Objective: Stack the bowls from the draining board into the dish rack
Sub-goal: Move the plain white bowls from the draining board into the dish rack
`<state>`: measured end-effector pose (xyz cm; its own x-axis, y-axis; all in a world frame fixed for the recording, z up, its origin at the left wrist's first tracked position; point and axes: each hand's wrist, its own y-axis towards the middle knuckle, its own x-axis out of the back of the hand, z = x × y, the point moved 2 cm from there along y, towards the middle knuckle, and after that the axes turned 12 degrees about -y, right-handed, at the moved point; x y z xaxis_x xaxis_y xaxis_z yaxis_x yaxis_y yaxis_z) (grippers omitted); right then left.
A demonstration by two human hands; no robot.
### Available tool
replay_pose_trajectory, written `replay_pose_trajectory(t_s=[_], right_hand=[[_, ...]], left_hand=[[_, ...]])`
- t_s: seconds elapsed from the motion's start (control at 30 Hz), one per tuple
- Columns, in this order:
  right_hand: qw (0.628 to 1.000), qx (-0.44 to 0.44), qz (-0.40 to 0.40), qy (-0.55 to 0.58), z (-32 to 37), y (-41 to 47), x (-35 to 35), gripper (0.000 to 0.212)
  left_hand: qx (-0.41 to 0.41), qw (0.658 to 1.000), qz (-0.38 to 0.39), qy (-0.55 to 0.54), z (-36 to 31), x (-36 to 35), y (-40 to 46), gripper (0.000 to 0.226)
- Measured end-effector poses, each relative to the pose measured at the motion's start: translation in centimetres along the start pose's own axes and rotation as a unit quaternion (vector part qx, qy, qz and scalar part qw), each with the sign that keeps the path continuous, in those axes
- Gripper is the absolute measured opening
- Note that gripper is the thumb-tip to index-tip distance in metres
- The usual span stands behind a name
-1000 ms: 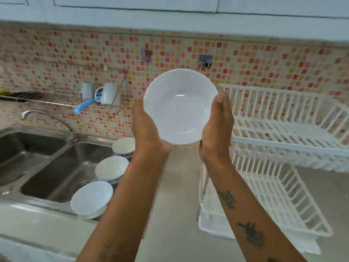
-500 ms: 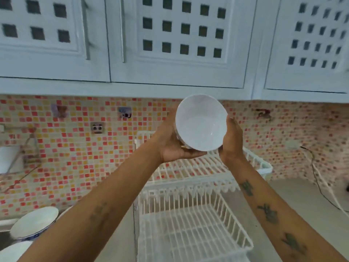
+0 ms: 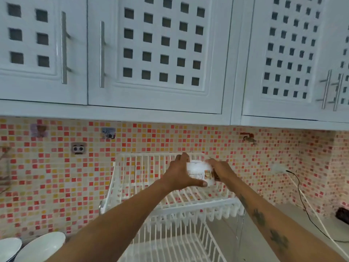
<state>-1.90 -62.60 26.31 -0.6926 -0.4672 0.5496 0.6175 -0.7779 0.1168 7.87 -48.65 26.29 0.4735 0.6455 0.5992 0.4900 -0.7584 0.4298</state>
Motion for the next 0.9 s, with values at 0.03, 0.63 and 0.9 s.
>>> replay_pose_trajectory(t_s=[0.03,0.63,0.9], right_hand=[[1.0,-0.001,-0.005,-0.009,-0.1,0.0,-0.1,0.042],[0.97,0.041,0.032,-0.238,-2.5,2.6,-1.7,0.043],[0.953,0.17,-0.125,-0.217,-0.7,0.7,-0.3,0.027]], left_hand=[[-0.006,0.999,0.02,0.035,0.2,-0.7,0.1,0.096],[-0.032,0.989,0.107,0.094,3.0,-4.6,0.9,0.079],[-0.019,0.965,0.198,0.169,1.2,-0.8,-0.3,0.085]])
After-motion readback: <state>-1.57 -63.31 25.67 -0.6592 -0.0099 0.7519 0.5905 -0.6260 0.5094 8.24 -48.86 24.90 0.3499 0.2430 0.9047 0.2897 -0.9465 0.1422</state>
